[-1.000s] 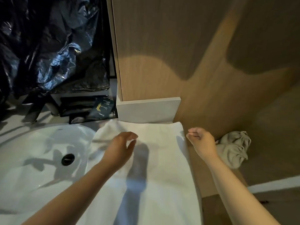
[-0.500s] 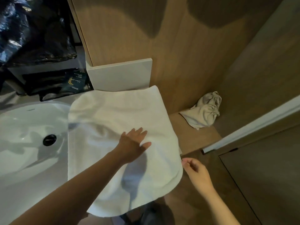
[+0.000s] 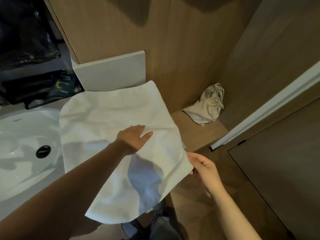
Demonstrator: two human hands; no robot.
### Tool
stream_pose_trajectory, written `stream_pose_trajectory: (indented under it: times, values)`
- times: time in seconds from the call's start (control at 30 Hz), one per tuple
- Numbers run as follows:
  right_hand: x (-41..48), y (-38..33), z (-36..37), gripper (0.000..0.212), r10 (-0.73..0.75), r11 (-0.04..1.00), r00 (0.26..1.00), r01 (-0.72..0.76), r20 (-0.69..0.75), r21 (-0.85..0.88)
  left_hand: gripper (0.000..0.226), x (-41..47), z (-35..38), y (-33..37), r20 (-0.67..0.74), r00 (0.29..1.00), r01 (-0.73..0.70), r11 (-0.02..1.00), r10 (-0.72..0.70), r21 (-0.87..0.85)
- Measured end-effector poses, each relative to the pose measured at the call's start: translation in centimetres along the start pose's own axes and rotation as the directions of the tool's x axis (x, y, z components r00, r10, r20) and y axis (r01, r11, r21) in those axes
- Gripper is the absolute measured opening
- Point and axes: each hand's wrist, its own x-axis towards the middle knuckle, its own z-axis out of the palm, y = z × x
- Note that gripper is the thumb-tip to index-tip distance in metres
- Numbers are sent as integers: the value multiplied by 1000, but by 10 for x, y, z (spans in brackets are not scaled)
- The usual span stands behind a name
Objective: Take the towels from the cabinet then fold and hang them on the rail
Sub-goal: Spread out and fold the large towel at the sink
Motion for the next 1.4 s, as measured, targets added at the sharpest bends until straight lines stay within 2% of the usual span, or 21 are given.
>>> stream_pose_trajectory:
  times: [0.1, 0.17, 0.27, 0.37, 0.43, 0.53, 0.6, 0.63, 0.67, 0.7, 0.77, 0.83, 0.9, 0.97, 1.13, 1.23, 1.4]
  values:
    - [-12, -14, -4, 17, -16, 1000, 999, 17, -50, 16, 74, 9, -9, 0, 47, 998, 50, 997, -52, 56]
    - [-22, -18, -10, 15, 12, 1000, 996, -12, -89, -7, 72, 12, -12, -2, 62, 996, 60, 998, -62, 33]
    - [-36, -16, -21, 13, 179, 981, 974, -165, -140, 104, 68, 10, -14, -2, 57, 996, 68, 995, -64, -67]
    - [-45, -13, -21, 13, 330, 934, 930, -296, -162, 201, 57, 5, -12, -2, 46, 998, 39, 999, -40, 27]
    - [-46, -10, -17, 15, 306, 950, 934, -289, -182, 117, 56, 3, -13, -3, 39, 999, 35, 999, -36, 13]
    - [-44, -9, -12, 22, 168, 973, 961, -197, -222, -117, 57, 7, -11, -3, 59, 998, 9, 999, -12, 47]
    - [-41, -8, -10, 32, 72, 937, 973, -141, -219, -320, 58, 4, -5, -4, 15, 1000, -15, 1000, 15, 22]
    - [-41, -10, -8, 30, 32, 898, 974, -126, -223, -421, 59, -2, -1, -6, -43, 999, -34, 999, 33, -29]
    - [-39, -7, -7, 19, -4, 848, 977, -109, -212, -519, 57, -8, 2, -9, -122, 991, -62, 994, 51, -91]
    - [-40, -9, -3, 7, -25, 801, 981, -95, -192, -591, 54, -16, 7, -14, -210, 975, -102, 985, 71, -141]
    - [-35, -11, 3, 34, -64, 752, 989, -40, -133, -658, 43, -34, 12, -26, -356, 931, -169, 959, 80, -229]
    - [-29, -18, 19, 35, -97, 765, 994, 44, -48, -643, 34, -57, 15, -41, -465, 885, -201, 932, 40, -302]
    - [-22, -25, 41, 29, -139, 705, 987, 152, 76, -693, 27, -84, 19, -59, -589, 808, -203, 922, -34, -330]
    - [-12, -31, 69, 30, -157, 625, 964, 267, 217, -734, 24, -110, 24, -78, -646, 744, -123, 916, -169, -381]
    - [10, -41, 149, 28, -172, 482, 849, 515, 501, -709, 27, -163, 35, -122, -574, 691, 75, 833, -440, -548]
    - [18, -45, 194, 30, -143, 398, 775, 614, 615, -682, 31, -184, 39, -137, -454, 678, 148, 713, -578, -686]
    - [28, -50, 256, 32, -48, 291, 679, 711, 733, -640, 20, -188, 47, -137, -340, 702, 163, 605, -626, -779]
